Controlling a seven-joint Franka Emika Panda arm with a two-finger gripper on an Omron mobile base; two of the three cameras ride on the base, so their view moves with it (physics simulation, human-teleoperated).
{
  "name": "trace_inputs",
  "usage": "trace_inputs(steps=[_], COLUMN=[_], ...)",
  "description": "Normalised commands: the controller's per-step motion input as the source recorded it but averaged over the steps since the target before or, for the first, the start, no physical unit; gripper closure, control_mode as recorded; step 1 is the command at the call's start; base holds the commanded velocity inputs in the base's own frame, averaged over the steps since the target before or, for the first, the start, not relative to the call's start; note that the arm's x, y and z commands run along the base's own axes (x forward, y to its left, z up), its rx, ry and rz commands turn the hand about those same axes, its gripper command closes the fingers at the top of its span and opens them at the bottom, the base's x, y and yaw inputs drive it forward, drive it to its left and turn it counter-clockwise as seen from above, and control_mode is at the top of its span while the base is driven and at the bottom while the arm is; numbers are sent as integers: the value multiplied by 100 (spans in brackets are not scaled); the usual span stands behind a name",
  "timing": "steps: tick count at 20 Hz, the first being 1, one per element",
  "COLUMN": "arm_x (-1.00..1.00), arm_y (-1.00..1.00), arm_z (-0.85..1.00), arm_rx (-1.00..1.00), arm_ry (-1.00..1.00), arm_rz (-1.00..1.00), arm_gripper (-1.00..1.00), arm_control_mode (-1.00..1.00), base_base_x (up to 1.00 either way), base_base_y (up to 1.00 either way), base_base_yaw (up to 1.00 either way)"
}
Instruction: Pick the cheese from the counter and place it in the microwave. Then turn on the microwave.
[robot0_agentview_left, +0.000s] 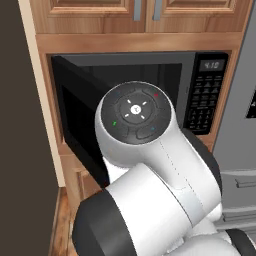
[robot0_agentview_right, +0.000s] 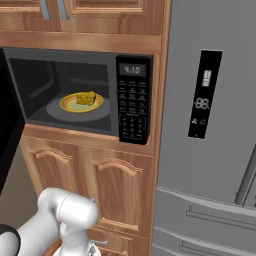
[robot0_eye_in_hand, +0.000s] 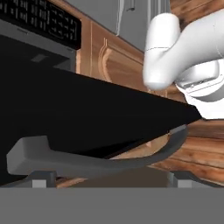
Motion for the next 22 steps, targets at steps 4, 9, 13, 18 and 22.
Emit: trace_inputs(steps=[4, 9, 13, 18, 22], arm_x=[18, 24, 30, 31, 39], arm_y=[-43, -38, -39, -29, -19], arm_z=[0, 0, 0, 0, 0], arm_rx=[0, 0, 0, 0, 0], arm_ry=[10, 7, 6, 4, 3], arm_rz=[-11, -11, -11, -11, -10], arm_gripper=[-100, -100, -100, -100, -100], arm_control_mode=[-100, -100, -100, -100, -100], base_base_x=[0, 0, 0, 0, 0], base_base_y=[0, 0, 0, 0, 0], base_base_yaw=[0, 0, 0, 0, 0])
